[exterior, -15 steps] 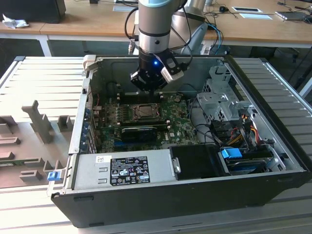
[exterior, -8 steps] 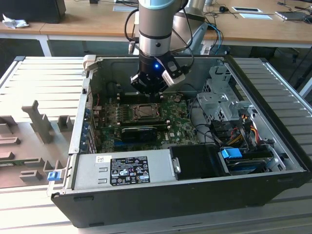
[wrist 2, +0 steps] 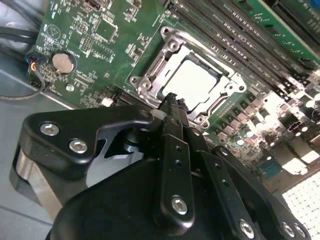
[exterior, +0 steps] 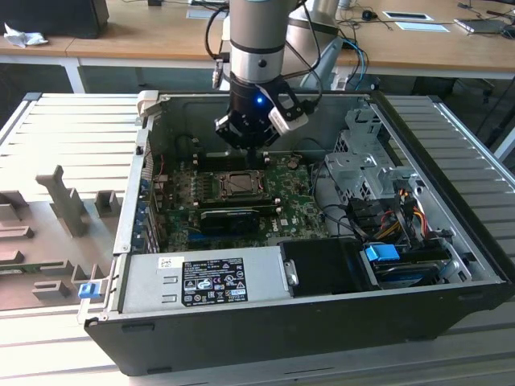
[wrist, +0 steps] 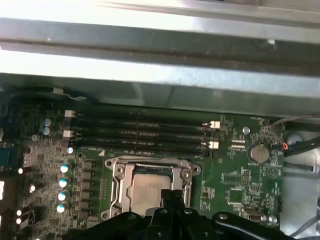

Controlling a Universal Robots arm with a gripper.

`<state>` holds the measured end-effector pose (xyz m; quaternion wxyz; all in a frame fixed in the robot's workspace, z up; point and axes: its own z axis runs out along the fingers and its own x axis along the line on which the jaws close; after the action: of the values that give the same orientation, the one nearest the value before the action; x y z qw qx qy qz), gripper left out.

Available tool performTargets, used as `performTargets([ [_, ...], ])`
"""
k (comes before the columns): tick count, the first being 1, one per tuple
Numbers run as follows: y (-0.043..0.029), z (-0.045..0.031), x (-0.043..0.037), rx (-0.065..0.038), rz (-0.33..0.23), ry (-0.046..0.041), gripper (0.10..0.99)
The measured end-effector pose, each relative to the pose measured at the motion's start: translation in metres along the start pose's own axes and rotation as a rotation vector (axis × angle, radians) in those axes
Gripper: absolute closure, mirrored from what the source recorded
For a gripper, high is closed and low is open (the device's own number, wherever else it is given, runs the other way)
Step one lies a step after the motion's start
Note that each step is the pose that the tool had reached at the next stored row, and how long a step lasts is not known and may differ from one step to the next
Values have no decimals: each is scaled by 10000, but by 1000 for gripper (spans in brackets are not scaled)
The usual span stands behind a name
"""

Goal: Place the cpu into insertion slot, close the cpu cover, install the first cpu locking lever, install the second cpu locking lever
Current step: 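Install the second cpu locking lever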

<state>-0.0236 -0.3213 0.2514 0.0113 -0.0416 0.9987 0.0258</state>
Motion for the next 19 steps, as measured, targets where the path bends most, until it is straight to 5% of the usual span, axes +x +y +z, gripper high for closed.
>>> performTargets([
  [7, -260, -2, 21, -32, 0, -4, 980],
  [10, -412, 40, 35, -205, 3, 4, 980],
  [14, -470, 105, 65, -219, -370, 74, 980],
  [19, -497, 107, 350, -364, -381, 60, 980],
])
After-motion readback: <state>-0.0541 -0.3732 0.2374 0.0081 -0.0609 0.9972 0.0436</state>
